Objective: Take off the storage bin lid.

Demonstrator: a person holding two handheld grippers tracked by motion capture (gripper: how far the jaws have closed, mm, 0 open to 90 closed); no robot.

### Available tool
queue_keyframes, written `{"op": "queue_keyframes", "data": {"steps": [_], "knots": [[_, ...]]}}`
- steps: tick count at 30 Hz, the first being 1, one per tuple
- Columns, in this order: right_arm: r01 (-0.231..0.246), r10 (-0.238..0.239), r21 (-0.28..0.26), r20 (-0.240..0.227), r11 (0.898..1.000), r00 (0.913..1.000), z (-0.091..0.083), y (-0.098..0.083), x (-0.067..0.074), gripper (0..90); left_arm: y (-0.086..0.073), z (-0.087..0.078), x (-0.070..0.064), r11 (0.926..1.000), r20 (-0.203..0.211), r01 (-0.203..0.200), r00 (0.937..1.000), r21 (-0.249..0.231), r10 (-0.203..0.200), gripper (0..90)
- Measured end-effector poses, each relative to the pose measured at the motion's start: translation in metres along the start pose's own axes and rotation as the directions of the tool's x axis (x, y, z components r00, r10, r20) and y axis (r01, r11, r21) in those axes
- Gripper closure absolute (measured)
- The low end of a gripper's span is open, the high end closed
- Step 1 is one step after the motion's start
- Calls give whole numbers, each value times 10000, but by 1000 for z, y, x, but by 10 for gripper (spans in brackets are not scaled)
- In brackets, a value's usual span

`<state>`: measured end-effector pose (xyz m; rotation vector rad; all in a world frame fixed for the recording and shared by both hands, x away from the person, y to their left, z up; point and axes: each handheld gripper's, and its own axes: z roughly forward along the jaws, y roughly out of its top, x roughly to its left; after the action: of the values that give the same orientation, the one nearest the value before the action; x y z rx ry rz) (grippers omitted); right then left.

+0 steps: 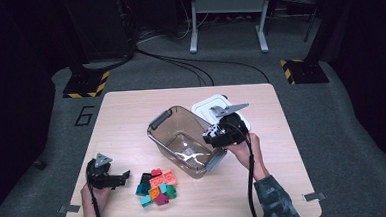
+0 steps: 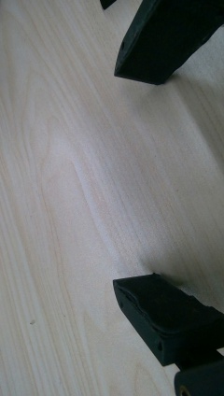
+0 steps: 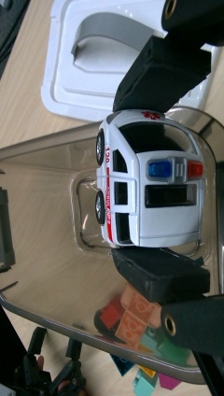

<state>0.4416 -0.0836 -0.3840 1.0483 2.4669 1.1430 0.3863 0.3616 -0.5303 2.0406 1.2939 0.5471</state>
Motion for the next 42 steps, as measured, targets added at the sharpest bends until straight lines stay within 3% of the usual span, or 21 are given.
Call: {"op": "queue_keyframes", "data": {"steps": [14,27,42], "knots": [[102,-90,628,-186,9980,9998,6,-8,7,245,0,0,0,10000,-1,1,10000,-2,-1,15],[472,-460,1077,-139,9931,9988,10,-9,15,244,0,0,0,10000,-1,3,10000,-3,-3,15],[895,-895,1219,-59,9885,9960,12,-8,20,239,0,0,0,10000,0,1,10000,-2,-1,15]]}}
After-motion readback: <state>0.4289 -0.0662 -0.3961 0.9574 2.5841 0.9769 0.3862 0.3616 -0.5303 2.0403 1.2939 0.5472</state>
